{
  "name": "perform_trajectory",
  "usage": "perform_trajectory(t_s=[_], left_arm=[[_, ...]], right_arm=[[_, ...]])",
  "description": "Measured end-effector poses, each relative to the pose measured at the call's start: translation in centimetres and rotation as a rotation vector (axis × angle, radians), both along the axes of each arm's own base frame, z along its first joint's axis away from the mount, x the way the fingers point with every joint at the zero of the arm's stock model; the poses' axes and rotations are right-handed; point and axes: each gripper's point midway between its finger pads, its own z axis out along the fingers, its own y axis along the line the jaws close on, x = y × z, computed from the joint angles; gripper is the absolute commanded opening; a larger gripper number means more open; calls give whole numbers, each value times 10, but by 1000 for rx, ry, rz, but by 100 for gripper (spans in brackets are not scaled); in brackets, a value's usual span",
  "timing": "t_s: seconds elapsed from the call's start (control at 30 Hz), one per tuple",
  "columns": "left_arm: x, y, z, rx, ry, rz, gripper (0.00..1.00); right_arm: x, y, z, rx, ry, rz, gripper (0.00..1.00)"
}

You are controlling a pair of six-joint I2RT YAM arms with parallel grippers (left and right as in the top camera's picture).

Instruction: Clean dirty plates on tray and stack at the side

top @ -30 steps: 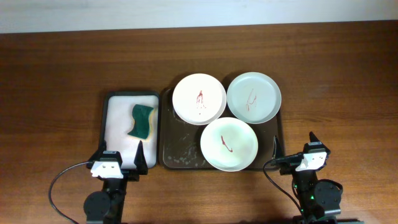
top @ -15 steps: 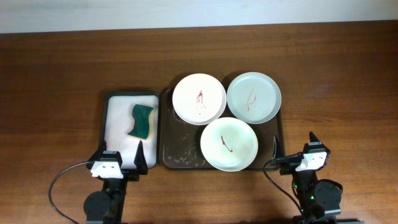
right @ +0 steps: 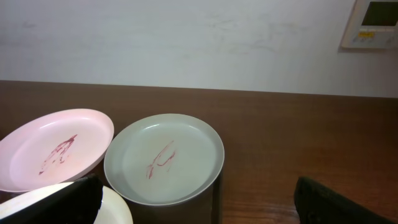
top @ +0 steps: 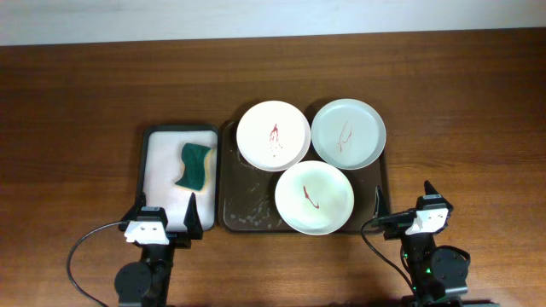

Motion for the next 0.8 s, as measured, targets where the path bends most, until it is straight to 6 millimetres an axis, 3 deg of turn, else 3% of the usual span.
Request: perform_trajectory(t_s=[0.53, 0.67, 0.7, 0.73, 0.8], left_arm=[[0, 0, 0, 0, 1, 0, 99], [-6, 1, -2, 5, 84, 5, 100], [-7, 1, 0, 5, 102, 5, 99], [-7, 2, 15, 7, 114, 9, 99], [-5, 2, 20, 12, 182, 11, 99]], right_arm=[[0, 0, 0, 2, 0, 0, 99], [-4, 0, -4, 24, 62, -3, 99], [-7, 0, -6, 24, 95, -4, 99], [-8, -1, -4, 24, 128, -5, 99], [-9, 0, 5, 24, 188, -6, 99]])
